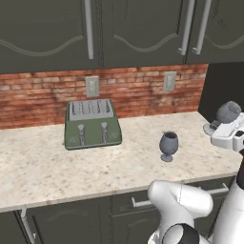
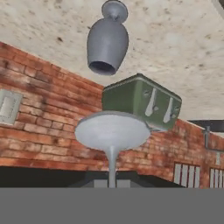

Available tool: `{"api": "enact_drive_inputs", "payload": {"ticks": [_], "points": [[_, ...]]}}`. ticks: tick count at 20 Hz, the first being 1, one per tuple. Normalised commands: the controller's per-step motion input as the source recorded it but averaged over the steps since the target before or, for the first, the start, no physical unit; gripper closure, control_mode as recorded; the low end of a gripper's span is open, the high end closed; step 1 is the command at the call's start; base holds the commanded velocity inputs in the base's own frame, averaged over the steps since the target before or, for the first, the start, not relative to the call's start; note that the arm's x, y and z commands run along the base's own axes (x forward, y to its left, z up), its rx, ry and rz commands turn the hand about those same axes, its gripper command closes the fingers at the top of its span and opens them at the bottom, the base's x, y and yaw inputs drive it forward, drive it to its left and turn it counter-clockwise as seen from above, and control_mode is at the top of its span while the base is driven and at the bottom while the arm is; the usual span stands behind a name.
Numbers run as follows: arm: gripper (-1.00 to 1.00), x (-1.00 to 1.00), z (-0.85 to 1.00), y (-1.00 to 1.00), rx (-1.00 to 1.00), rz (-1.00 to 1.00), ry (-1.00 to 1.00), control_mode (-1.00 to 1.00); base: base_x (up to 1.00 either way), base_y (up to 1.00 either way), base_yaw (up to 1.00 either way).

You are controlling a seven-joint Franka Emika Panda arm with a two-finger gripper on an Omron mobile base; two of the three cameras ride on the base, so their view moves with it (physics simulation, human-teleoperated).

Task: Retrieve the wine glasses from the counter and place one next to each plate.

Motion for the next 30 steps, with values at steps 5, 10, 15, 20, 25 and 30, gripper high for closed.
{"api": "enact_drive_inputs", "payload": {"ticks": [5,10,15,20,25,30], "points": [[1.0,-0.16,0.39,0.72,-0.07,0.04,-0.06,-1.0,0.0,0.0,0.0],[1.0,-0.47,0.37,0.68,-0.04,0.03,-0.09,-1.0,0.0,0.0,0.0],[1.0,0.0,0.0,0.0,0.0,0.0,0.0,1.0,-0.61,0.24,0.01],[1.0,0.0,0.0,0.0,0.0,0.0,0.0,1.0,-0.81,0.11,0.12],[1.0,0.0,0.0,0.0,0.0,0.0,0.0,1.0,-0.77,0.03,-0.43],[1.0,0.0,0.0,0.0,0.0,0.0,0.0,1.0,0.0,0.0,-1.0]]}}
